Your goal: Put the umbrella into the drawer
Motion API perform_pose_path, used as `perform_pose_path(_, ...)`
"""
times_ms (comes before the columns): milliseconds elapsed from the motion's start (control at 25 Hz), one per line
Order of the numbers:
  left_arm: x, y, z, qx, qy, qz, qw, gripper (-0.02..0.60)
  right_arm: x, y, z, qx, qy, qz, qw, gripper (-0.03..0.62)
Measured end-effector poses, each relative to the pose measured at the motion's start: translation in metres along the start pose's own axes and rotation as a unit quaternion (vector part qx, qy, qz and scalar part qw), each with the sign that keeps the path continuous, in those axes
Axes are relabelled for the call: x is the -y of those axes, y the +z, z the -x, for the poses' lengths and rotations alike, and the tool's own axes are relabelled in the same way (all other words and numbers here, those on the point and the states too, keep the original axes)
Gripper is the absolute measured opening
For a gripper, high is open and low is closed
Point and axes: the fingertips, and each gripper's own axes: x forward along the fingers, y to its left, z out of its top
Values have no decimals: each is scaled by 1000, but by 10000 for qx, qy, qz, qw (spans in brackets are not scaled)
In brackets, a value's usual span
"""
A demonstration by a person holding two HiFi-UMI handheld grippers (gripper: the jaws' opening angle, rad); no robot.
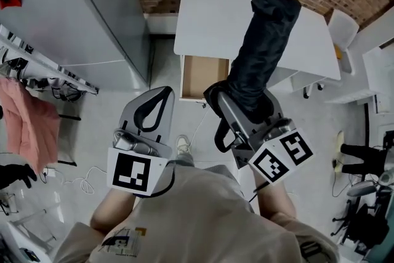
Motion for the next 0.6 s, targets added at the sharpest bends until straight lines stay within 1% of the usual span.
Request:
perform_pose_path(160, -12, -9, -15, -46, -117, -33, 9999, 9, 11, -7, -20, 32, -117, -265, 9996, 265)
perform_pose_path(360, -39, -32, -44, -222, -192, 132, 9995, 9, 36, -33, -63, -135, -230, -937, 9952, 265)
perform_pose_path(480, -42, -49, -60, -381, -232, 223, 9988, 9, 55, -51, -77, -218, -344, -1243, 9914, 265)
perform_pose_path(600, -40, -66, -80, -538, -279, 255, 9978, 9, 80, -74, -88, -357, -481, -1383, 9886, 265)
